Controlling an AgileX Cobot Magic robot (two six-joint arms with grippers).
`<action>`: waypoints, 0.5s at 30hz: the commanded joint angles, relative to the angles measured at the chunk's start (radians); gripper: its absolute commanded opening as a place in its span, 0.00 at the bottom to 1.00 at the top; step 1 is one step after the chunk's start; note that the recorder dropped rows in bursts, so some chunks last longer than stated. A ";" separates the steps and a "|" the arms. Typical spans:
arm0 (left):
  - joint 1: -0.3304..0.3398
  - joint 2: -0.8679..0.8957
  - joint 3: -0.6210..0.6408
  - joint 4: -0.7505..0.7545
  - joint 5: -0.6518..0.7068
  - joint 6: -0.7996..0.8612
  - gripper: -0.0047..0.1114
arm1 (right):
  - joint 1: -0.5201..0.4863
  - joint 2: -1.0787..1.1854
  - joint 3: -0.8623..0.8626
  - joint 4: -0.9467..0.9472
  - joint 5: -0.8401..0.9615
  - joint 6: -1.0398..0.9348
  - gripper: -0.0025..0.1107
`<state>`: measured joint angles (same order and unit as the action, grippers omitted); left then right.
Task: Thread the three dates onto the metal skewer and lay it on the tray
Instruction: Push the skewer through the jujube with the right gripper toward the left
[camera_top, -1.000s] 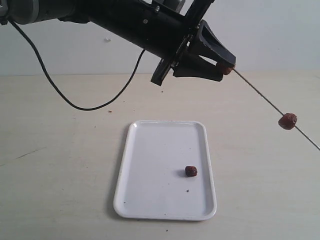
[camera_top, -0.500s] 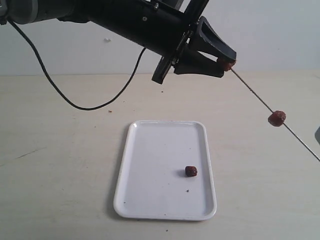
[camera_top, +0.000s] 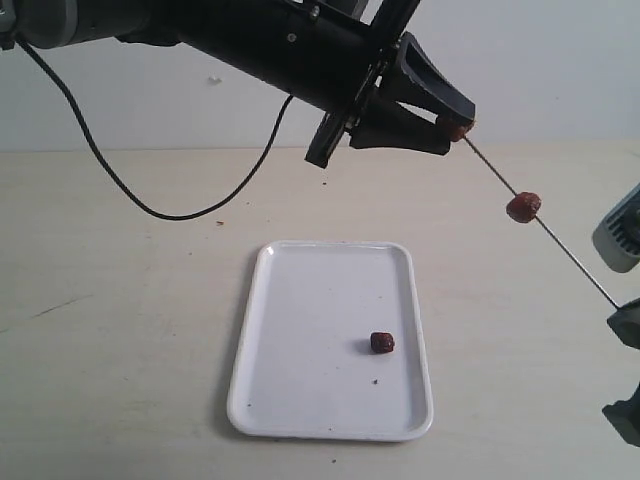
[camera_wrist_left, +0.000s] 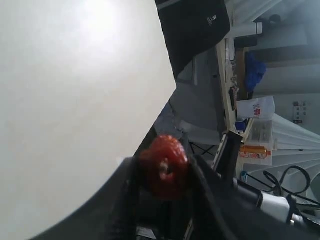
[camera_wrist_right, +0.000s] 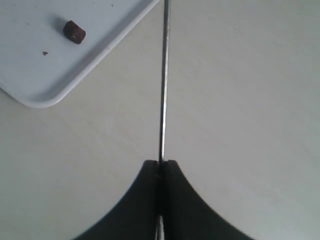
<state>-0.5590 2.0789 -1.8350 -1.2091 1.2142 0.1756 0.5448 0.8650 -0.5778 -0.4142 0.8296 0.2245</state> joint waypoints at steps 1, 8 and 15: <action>-0.001 -0.010 0.001 -0.017 0.007 0.004 0.32 | 0.001 0.030 0.002 -0.034 -0.083 0.029 0.02; -0.001 -0.010 0.001 -0.017 0.007 0.004 0.32 | 0.001 0.045 0.000 -0.100 -0.163 0.098 0.02; -0.001 -0.010 0.001 -0.017 0.007 0.004 0.32 | 0.001 0.072 0.000 -0.100 -0.223 0.100 0.02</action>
<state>-0.5590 2.0789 -1.8350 -1.2091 1.2142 0.1756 0.5448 0.9267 -0.5778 -0.5006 0.6574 0.3189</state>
